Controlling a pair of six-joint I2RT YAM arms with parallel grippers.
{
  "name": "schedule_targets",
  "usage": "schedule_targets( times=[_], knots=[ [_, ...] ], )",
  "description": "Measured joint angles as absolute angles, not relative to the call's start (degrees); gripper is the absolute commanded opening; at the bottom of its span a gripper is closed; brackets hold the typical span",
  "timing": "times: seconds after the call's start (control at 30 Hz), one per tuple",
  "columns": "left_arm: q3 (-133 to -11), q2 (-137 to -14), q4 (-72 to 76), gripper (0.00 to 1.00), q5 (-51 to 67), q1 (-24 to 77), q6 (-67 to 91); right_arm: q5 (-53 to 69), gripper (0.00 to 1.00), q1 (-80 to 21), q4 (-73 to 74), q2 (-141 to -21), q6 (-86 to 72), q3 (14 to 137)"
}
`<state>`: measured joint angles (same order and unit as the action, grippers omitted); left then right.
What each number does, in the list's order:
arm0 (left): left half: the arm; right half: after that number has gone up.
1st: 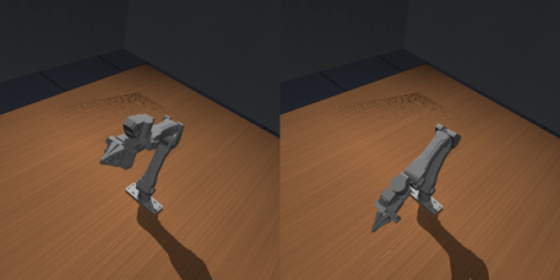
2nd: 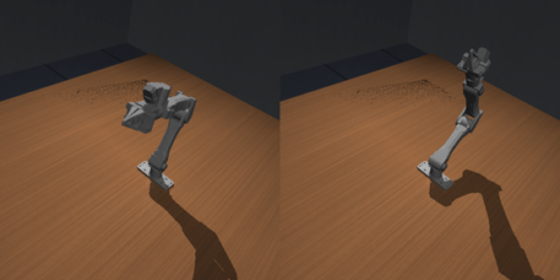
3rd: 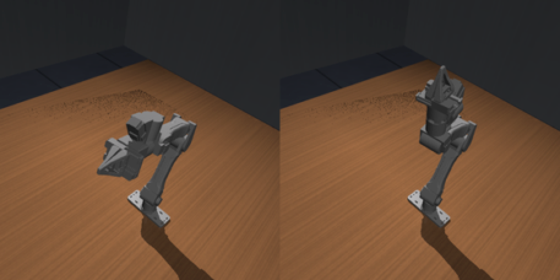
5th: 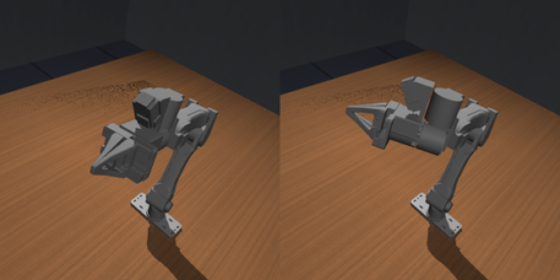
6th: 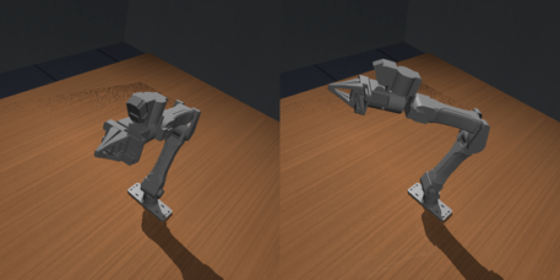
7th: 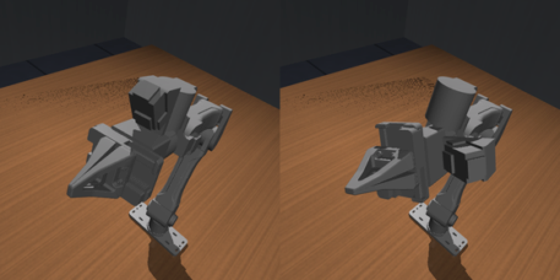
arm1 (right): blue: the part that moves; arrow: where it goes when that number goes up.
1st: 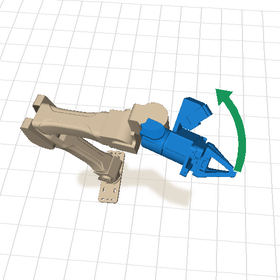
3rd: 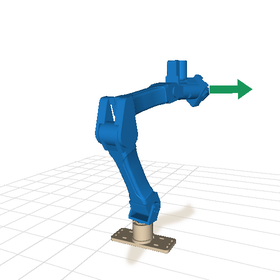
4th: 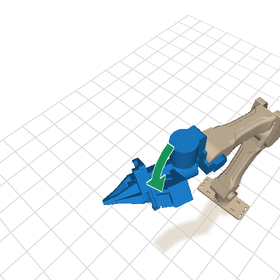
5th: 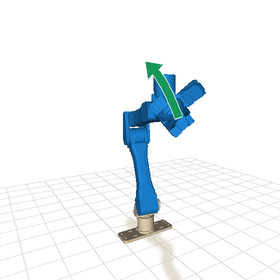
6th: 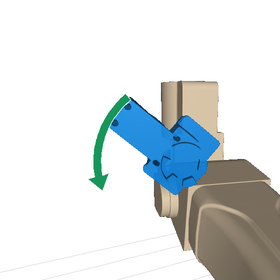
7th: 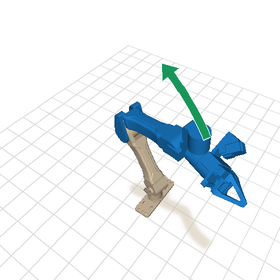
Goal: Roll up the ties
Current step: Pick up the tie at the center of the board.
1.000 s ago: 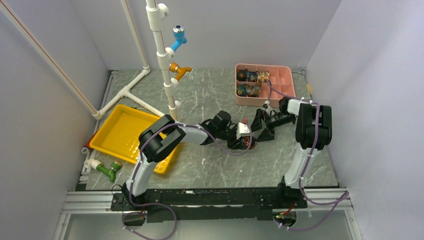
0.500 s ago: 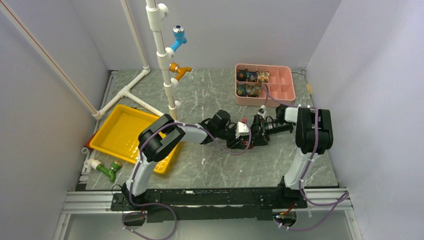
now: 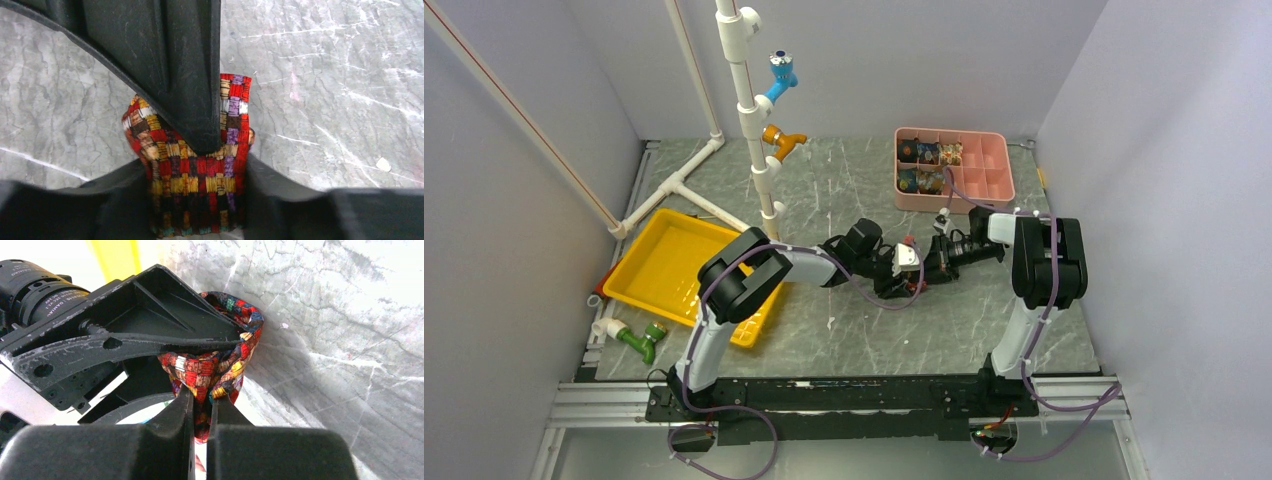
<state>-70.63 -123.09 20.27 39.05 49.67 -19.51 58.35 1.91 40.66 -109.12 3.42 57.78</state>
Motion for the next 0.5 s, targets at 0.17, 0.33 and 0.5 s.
schedule_targets(
  times=[0.17,0.33,0.5],
  knots=[
    [-69.6,-122.2,20.4,0.99,38.1,49.9,-20.4,57.4,0.00,1.5,40.5,-108.0,3.5,57.6],
    [-69.5,-122.2,20.5,0.99,37.6,50.2,-20.3,57.1,0.00,1.1,40.4,-107.5,4.3,57.6],
    [-69.5,-122.2,20.7,0.81,35.4,50.9,-20.4,56.6,0.00,-0.1,40.4,-106.7,5.1,57.6]
  ],
)
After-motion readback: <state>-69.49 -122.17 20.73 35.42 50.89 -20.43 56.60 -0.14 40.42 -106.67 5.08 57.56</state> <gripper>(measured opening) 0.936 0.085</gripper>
